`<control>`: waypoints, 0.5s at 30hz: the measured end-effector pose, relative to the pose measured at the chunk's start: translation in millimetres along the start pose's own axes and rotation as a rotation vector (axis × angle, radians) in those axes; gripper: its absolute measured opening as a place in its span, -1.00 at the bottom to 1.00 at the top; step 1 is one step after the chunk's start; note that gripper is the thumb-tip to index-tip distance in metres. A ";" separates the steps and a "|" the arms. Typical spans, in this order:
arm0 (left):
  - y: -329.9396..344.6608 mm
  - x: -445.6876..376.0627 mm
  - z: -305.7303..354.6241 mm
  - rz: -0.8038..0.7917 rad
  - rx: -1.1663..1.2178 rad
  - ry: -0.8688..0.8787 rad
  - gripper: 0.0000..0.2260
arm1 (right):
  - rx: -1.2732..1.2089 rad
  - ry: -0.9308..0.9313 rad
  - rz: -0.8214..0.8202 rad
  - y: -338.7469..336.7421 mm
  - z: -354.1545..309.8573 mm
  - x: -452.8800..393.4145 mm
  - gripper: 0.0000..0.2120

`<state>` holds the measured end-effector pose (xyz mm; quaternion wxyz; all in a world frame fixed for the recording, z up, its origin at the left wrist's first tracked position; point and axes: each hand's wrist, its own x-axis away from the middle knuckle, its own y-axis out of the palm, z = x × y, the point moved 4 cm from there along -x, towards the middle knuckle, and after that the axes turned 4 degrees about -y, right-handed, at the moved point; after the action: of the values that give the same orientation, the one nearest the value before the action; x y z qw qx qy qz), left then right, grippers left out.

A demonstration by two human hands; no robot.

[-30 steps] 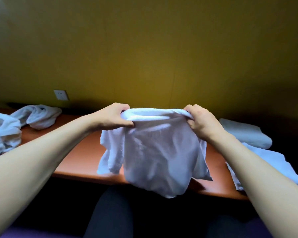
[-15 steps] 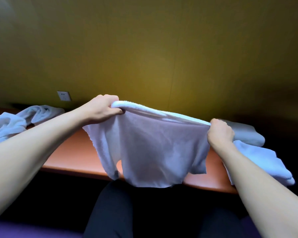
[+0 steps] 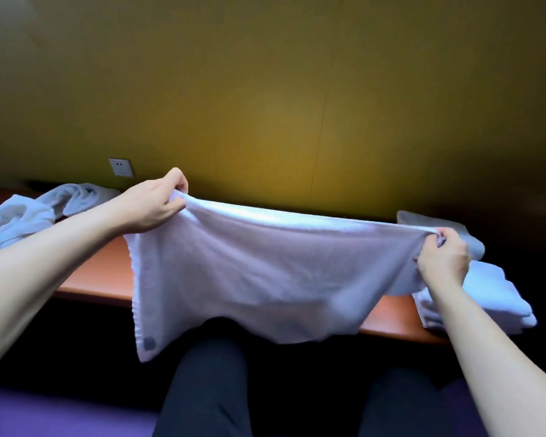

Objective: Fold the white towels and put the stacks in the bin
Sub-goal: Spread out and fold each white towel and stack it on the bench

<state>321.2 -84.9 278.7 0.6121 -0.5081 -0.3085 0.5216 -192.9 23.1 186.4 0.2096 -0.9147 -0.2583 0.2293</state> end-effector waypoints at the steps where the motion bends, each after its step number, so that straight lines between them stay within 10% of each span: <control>1: -0.3 -0.5 -6.9 0.009 -0.024 0.004 -0.89 | 0.007 -0.091 0.055 -8.7 -10.9 -0.6 -0.80; 15: 47.3 -74.7 -81.9 -0.098 0.276 -0.280 -0.79 | 0.246 -0.233 -0.104 73.1 -37.3 -53.8 -0.71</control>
<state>360.3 -183.5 221.5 0.6518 -0.3262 -0.3406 0.5940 -186.6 -74.3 196.6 0.3003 -0.8349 -0.2977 0.3523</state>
